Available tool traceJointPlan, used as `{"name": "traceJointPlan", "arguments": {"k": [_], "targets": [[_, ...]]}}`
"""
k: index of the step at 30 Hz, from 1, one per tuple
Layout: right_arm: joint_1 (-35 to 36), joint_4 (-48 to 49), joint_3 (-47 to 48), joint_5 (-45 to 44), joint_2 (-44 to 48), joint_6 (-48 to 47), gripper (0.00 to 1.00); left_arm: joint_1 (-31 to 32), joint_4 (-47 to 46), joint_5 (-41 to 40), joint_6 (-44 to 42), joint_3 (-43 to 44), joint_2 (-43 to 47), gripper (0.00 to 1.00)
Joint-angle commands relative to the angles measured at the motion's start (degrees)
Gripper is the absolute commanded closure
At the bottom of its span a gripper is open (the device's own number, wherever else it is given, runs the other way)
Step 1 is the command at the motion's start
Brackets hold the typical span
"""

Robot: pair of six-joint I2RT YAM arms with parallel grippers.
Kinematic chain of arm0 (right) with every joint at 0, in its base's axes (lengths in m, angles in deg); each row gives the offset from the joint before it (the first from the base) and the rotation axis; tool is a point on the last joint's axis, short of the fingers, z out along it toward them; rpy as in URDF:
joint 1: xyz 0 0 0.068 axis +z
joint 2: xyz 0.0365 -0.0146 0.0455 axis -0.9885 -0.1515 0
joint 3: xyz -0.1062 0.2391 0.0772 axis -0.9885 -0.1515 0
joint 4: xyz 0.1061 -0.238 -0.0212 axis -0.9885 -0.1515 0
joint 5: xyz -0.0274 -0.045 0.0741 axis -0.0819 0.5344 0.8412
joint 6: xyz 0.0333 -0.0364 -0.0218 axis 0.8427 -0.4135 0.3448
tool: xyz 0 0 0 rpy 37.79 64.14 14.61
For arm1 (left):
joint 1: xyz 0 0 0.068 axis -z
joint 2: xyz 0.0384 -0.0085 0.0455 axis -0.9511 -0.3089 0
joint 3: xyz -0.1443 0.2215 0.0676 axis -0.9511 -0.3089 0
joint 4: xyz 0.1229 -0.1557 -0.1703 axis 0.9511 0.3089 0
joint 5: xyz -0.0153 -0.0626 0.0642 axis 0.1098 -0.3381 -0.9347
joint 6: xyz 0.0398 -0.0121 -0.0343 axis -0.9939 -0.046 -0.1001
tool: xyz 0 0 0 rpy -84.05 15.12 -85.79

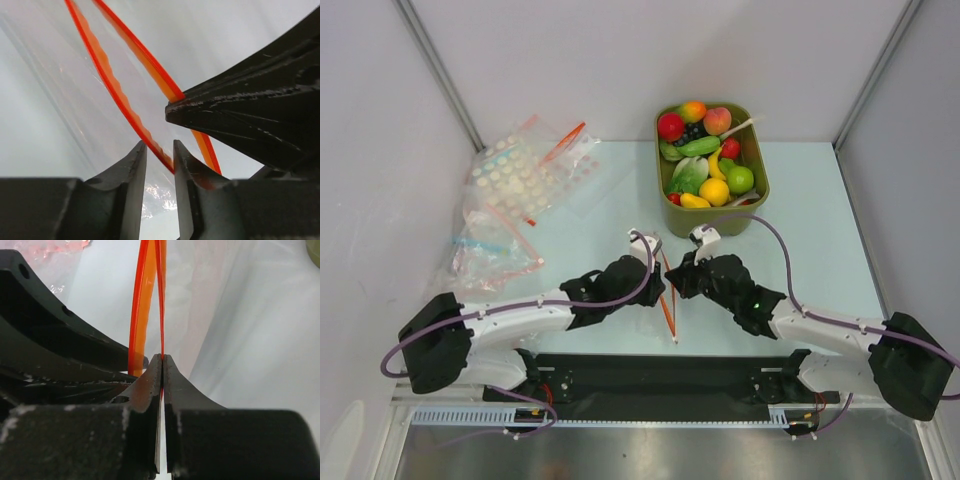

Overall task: Place the food in the zip-top bag and seal the zipper
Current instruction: Open the zipper of the food storage bag at the center of the board.

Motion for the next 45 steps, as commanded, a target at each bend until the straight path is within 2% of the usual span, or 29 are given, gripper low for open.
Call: {"name": "traceJointPlan", "arguments": {"k": [1,5,6,7,11,18,20,22,27,28,29,31,32,34,37,39,42,45], "targets": [[1.00,1.01,2.54,-3.46,1.81,-1.71,1.00,0.22,0.31,-1.73,-0.89,3.01,-0.82,0.72],[1.27,0.66,2.45,-4.60,2.69,-1.88,1.00,0.22,2.33,-2.87,-0.98,3.89,-1.26,0.88],[1.27,0.31,2.45,-5.56,2.87,-1.71,1.00,0.22,3.03,-3.57,-1.07,4.07,-1.17,0.97],[1.27,-0.04,2.62,-6.27,2.87,-1.53,1.00,0.22,3.56,-4.10,-1.07,4.24,-1.09,1.00],[1.27,-2.41,3.24,-9.87,2.17,-0.74,1.00,0.30,6.55,-7.43,-1.42,5.30,0.41,1.00],[-1.10,-6.19,3.77,-15.32,1.46,2.50,0.97,0.22,18.31,-17.63,-2.03,8.90,5.06,1.00],[-4.77,-5.67,2.46,-13.76,2.08,4.78,0.96,0.30,19.99,-19.65,-1.77,8.90,7.87,1.00],[-7.16,-4.62,1.66,-7.79,1.82,6.02,0.94,0.22,19.83,-19.92,-2.03,8.29,10.93,1.00],[-9.10,-2.77,1.83,-1.89,-0.12,5.85,0.81,0.30,19.47,-20.88,-3.44,7.06,15.00,0.98],[-9.10,-2.33,1.75,-1.36,-0.21,5.59,0.77,0.22,19.82,-21.41,-3.79,7.23,15.09,0.98],[-9.10,-1.46,1.75,-0.83,-0.29,5.33,0.66,0.22,20.70,-21.94,-4.57,8.19,14.74,0.97],[-9.02,-1.01,1.75,0.31,-0.47,4.89,0.58,0.13,22.54,-23.87,-4.93,10.04,13.51,0.97],[-9.02,-0.49,1.75,0.75,-0.64,4.88,0.51,0.13,25.42,-24.92,-4.67,12.66,12.81,0.98],[-9.02,-0.04,1.75,1.89,-0.38,4.45,0.46,0.22,28.08,-27.21,-3.88,15.57,10.52,0.99],[-8.84,0.75,1.66,3.30,0.23,3.74,0.41,0.22,30.28,-25.47,-3.79,21.36,8.41,0.99],[-8.84,0.92,1.57,3.30,0.67,3.48,0.40,0.22,32.65,-25.20,-3.97,24.09,6.14,0.99],[-8.84,0.66,1.57,3.04,1.37,2.86,0.38,0.13,39.14,-30.27,-1.08,31.55,1.75,0.96],[-8.84,0.40,1.57,2.51,1.81,2.69,0.37,0.13,39.34,-29.68,-1.15,33.77,-1.07,0.96]]}}
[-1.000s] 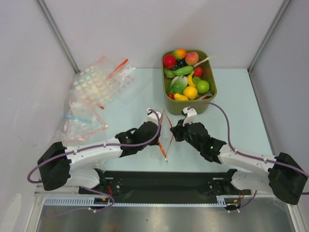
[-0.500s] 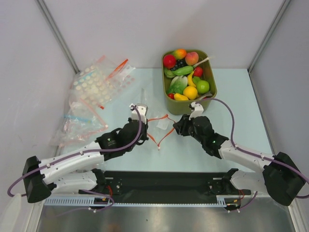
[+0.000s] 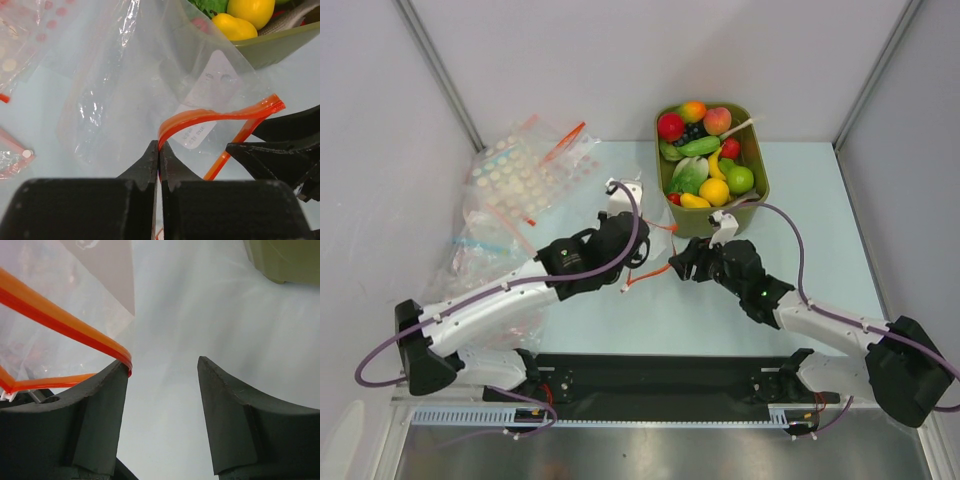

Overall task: Place the food in the zip-top bag and seal the zipper
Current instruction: Open the zipper of the food storage bag at the center of the board.

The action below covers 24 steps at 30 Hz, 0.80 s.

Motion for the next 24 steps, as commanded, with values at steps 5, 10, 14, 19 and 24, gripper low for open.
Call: {"name": "traceJointPlan", "arguments": {"k": [5,10,14,19,24], "targets": [[-0.62,1.42,-0.11,-0.72,2.80,-2.41,0.37,-0.09,6.01,-5.16,1.07,7.87,-8.06,0.98],[-1.85,1.34,-0.38,1.38,5.61,-3.11,0.27,-3.77,3.84,-8.95,4.24,4.82,-8.60,1.00],[-2.12,0.37,-1.17,-0.28,10.00,-3.91,0.21,-7.64,-2.59,-5.11,4.77,-3.45,-5.88,1.00],[-4.49,-1.82,-0.82,-1.34,14.75,-4.26,0.19,-8.79,-3.47,-6.92,4.59,-6.80,-1.40,1.00],[-7.21,-5.16,2.25,-3.89,16.25,-4.08,0.16,-8.79,-2.26,-9.81,5.20,-7.24,0.19,1.00]]}}
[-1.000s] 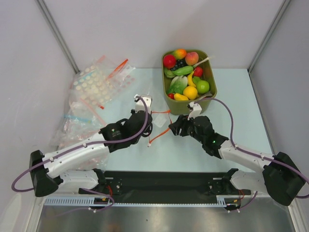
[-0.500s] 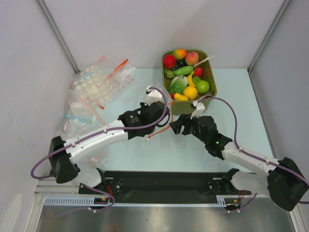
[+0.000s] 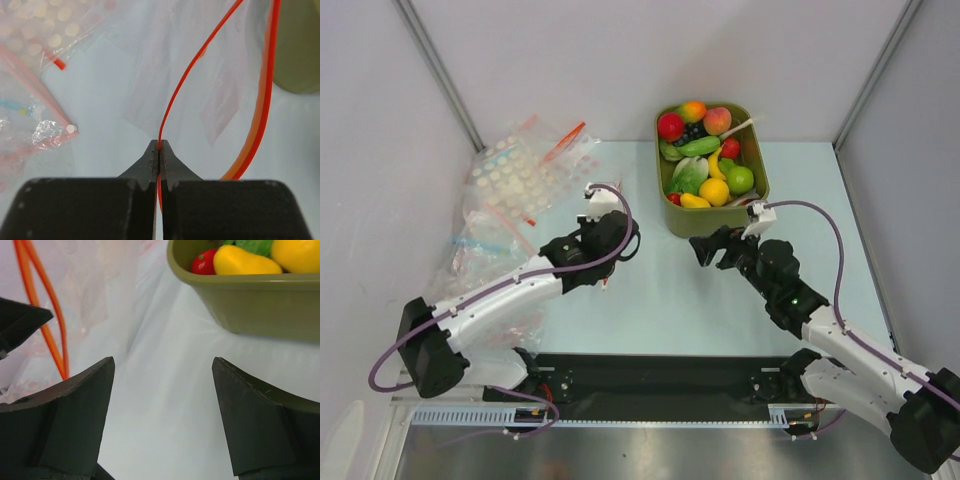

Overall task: Place the food in the zip-top bag and seal the zipper
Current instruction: Open the zipper of the food storage bag at the center of the board, then pick up the fake vegetable from the bin.

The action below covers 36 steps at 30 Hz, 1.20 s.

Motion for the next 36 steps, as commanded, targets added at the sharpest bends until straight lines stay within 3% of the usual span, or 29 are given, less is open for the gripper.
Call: {"name": "traceJointPlan", "arguments": {"k": [1,10,22,36], "targets": [[-2.77,-2.35,4.26,-2.14,-0.18,-0.98,0.16,0.30,-1.35,-3.88,1.47,0.65,2.88,1.00],[-10.08,-2.35,22.10,-0.56,-18.71,2.09,0.10,1.53,0.85,-8.89,0.50,2.06,2.54,1.00],[-11.49,-2.09,50.38,-8.99,-48.87,7.11,0.04,1.71,-2.57,-4.07,2.08,-0.40,4.37,1.00],[-11.93,9.77,64.64,-13.48,-70.14,9.22,0.00,1.71,-4.69,-1.86,2.44,-2.42,5.52,1.00]]}}
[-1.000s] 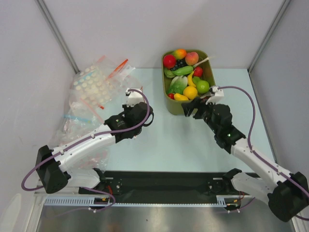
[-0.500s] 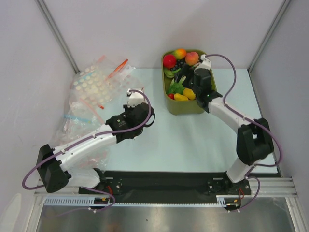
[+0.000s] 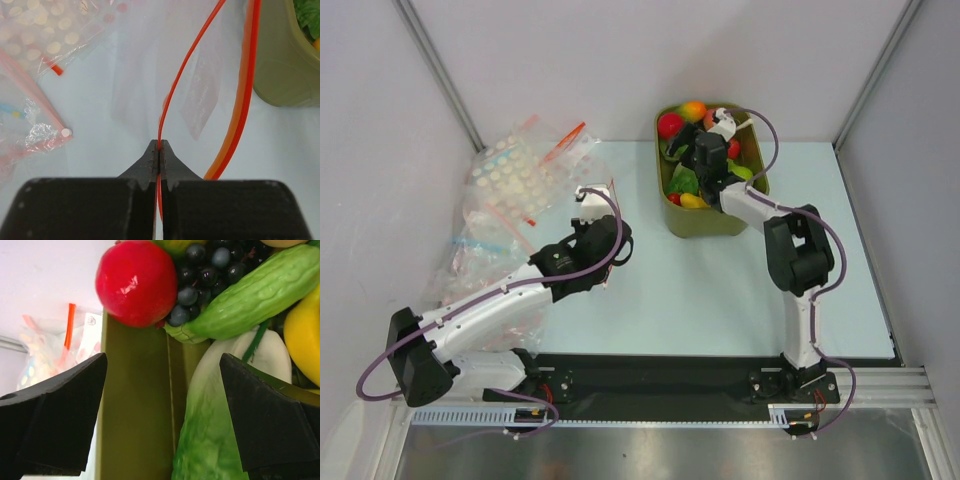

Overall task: Place the food in the zip-top bag and seal the zipper
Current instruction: Pick up the fake vegetable from the bin.

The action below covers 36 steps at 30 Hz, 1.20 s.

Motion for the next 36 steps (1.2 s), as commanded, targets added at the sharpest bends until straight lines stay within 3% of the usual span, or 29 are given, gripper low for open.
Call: {"name": "traceJointPlan", "arguments": {"k": [1,7,25,28,30,31,36], "targets": [[-0.30,6.87,5.55,-1.46,-3.59,0.65,0.00,0.20,-1.54,0.17,1.39,0.09,0.28,1.00],[-1.27,13.02,8.97,1.35,-7.90,1.61,0.00,0.20,-1.72,0.43,1.56,-0.26,0.72,1.00],[-0.21,2.22,31.75,-0.04,-24.78,3.29,0.02,0.20,-1.98,2.63,2.09,-0.52,1.77,1.00],[0.23,4.13,28.96,-1.63,-23.82,2.50,0.27,0.20,-2.24,2.98,1.83,-0.79,2.21,0.99],[0.23,6.16,26.06,-2.16,-21.46,2.06,0.34,0.20,-2.33,3.16,1.74,-0.79,2.12,1.00],[0.14,7.91,23.60,-2.25,-20.31,1.53,0.42,0.20,-2.42,3.33,1.56,-0.79,2.04,1.00],[0.05,9.77,16.56,-2.25,-12.92,-2.42,0.50,0.20,-2.16,3.60,1.04,-0.35,1.51,1.00]]}}
